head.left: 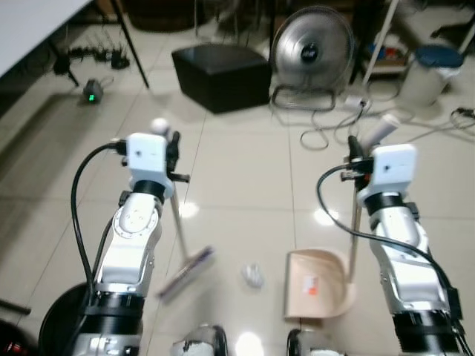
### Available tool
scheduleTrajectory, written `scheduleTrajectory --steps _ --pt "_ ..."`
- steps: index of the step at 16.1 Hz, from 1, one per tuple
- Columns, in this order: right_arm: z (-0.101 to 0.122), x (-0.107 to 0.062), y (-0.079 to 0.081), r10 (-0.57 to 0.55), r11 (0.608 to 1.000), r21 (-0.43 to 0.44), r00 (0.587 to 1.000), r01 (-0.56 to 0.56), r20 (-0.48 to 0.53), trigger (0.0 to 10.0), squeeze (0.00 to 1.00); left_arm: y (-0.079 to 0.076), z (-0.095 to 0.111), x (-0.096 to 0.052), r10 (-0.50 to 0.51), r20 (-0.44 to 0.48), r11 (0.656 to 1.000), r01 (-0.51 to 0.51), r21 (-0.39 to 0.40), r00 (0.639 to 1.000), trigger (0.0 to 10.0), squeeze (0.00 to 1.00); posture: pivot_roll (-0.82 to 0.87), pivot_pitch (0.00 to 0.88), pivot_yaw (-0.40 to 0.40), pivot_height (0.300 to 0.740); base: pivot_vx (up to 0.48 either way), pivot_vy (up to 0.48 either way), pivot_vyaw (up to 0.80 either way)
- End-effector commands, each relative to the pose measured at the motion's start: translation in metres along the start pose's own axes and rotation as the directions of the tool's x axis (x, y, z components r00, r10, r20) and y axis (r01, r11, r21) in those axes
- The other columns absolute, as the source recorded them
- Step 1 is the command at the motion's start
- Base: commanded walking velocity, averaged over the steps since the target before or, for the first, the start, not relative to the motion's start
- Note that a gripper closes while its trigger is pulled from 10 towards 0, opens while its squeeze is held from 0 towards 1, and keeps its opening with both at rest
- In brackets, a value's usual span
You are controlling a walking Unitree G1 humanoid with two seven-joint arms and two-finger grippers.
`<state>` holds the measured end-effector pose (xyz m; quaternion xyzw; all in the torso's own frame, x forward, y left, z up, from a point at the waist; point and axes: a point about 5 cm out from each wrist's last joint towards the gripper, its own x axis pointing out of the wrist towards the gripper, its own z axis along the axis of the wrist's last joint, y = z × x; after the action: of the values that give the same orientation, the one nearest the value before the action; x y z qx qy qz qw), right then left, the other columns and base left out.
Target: Sweep floor
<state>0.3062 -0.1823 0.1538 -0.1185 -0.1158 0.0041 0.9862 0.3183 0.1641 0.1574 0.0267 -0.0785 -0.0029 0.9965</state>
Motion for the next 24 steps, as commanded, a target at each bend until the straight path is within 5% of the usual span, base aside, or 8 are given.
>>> scheduleTrajectory --steps 1,7,12,17,24 --pt "0.010 0.006 0.003 0.029 0.998 -0.055 0.996 -0.024 0.080 10.0 0.00 0.007 0.006 0.004 0.052 0.045 0.998 -0.051 -0.027 0.998 10.0 0.00 0.09 0.279 0.093 0.740 0.000 0.000 0.00" --pt "0.010 0.019 0.033 0.115 0.990 -0.103 0.969 -0.094 0.218 10.0 0.00 0.008 0.000 0.012 0.120 0.142 0.991 -0.110 -0.075 0.982 10.0 0.00 0.13 0.337 0.138 0.740 0.000 0.000 0.00" --pt "-0.003 0.007 0.094 0.263 0.959 -0.171 0.933 -0.225 0.247 10.0 0.00 -0.006 -0.003 0.030 0.113 0.178 0.992 -0.102 -0.070 0.977 10.0 0.00 0.16 0.367 0.178 0.740 0.000 0.000 0.00" --pt "0.001 0.008 0.111 0.185 0.983 -0.043 0.947 -0.180 0.262 10.0 0.00 -0.022 -0.009 0.035 0.086 0.178 0.994 -0.073 -0.081 0.980 10.0 0.00 0.15 0.353 0.180 0.740 0.000 0.000 0.00" --pt "0.002 0.012 0.113 0.127 0.988 0.052 0.960 -0.145 0.250 10.0 0.00 -0.056 -0.001 0.039 0.124 0.151 0.953 -0.075 -0.294 0.981 10.0 0.00 0.14 0.323 0.167 0.740 0.000 0.000 0.00"
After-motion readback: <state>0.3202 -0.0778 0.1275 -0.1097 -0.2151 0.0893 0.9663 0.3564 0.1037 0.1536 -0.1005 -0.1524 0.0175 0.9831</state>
